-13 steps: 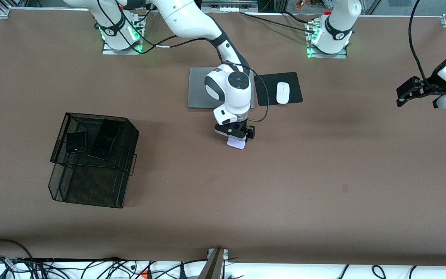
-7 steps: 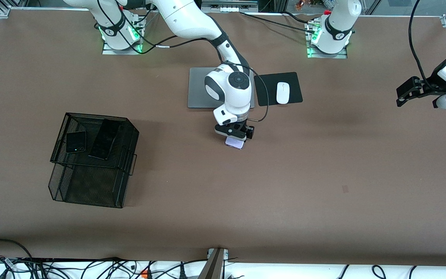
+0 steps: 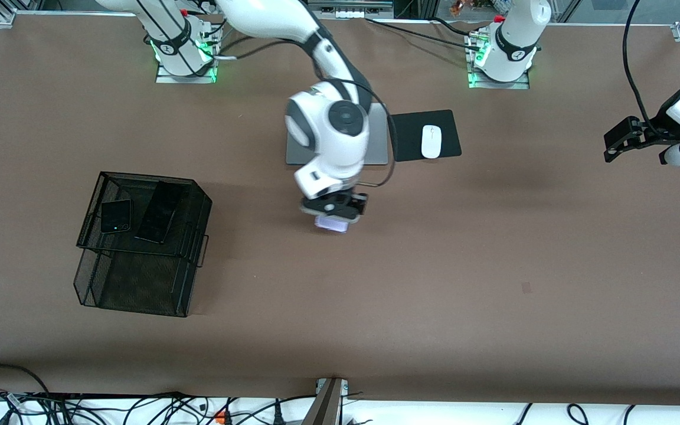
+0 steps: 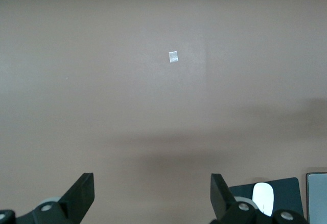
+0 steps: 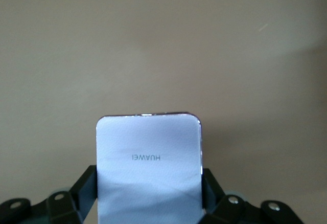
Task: Place phones with both arms
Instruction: 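Carry the white phone into the basket and release it with the right gripper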
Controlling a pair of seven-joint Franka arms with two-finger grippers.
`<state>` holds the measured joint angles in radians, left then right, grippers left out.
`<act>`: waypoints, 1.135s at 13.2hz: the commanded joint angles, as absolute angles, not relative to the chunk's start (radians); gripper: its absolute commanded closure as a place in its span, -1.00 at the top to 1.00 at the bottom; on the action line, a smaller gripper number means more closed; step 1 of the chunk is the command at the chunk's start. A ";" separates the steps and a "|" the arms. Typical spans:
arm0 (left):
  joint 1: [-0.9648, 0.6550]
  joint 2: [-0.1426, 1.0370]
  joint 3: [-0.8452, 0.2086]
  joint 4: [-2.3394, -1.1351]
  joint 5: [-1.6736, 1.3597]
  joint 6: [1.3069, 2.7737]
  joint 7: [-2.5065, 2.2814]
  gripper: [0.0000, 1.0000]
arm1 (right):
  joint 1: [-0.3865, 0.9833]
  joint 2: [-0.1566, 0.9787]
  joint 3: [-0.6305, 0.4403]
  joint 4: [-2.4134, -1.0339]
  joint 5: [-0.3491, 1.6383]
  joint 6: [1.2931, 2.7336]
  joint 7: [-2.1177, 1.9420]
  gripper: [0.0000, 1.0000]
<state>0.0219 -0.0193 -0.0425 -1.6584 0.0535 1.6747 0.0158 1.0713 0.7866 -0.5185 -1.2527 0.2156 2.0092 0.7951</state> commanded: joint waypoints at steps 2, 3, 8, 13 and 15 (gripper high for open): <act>0.018 -0.017 -0.041 -1.644 0.035 1.660 0.037 1.00 | 0.823 0.651 -0.502 -1.278 0.218 1.838 0.408 -0.38; 0.018 -0.017 -0.041 -1.644 0.035 1.660 0.038 1.00 | 0.755 0.643 -0.503 -1.278 0.216 1.838 0.284 -0.38; 0.018 -0.017 -0.041 -1.644 0.035 1.660 0.037 1.00 | 0.459 0.675 -0.499 -1.241 0.225 1.928 -0.245 -0.38; 0.020 -0.017 -0.041 -1.644 0.035 1.660 0.037 1.00 | 0.342 0.805 -0.497 -1.273 0.422 2.003 -0.420 -0.38; 0.017 -0.017 -0.043 -1.644 0.035 1.660 0.034 1.00 | 0.342 0.839 -0.497 -1.275 0.431 2.014 -0.410 -0.38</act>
<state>0.0193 -0.0193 -0.0434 -1.6582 0.0535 1.6744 0.0159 0.3426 0.8268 -0.5060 -1.2787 0.4047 2.0023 -0.4064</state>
